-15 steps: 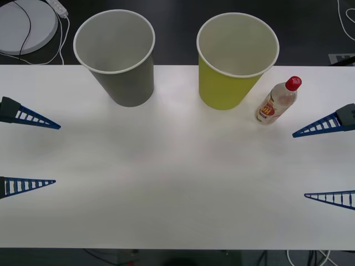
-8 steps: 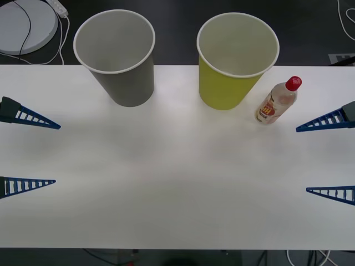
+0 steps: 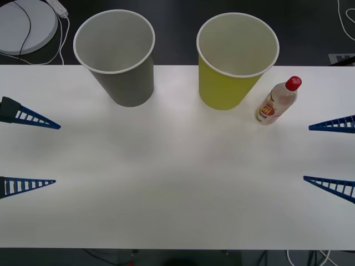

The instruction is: Put the can into the green bin and the plastic bottle into the gray bin

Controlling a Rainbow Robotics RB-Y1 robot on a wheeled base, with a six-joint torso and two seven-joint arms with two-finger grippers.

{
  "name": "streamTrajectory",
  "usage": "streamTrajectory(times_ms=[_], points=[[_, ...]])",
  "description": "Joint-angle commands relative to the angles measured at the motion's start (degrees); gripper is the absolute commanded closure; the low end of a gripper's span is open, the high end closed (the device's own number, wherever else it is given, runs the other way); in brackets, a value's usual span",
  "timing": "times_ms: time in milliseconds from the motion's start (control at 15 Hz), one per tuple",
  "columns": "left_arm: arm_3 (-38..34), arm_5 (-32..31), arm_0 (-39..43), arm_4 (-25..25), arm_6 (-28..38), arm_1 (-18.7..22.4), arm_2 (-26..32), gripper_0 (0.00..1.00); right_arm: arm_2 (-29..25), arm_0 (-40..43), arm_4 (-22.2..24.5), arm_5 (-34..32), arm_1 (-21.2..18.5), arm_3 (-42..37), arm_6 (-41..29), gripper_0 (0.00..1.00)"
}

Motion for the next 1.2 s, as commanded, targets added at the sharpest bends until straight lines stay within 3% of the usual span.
streamTrajectory(times_ms=[67,733,1200], points=[[0.0,0.0,0.0,0.0,0.0,0.0,0.0,0.0,-0.95,3.96,-1.66,4.22,0.17,0.4,0.9,0.0],[0.0,0.0,0.0,0.0,0.0,0.0,0.0,0.0,-1.03,7.12,-6.41,11.52,7.02,7.87,3.63,0.0],[0.0,0.0,0.0,0.0,0.0,0.0,0.0,0.0,-0.42,3.17,-6.85,13.19,14.23,14.03,6.09,0.0]])
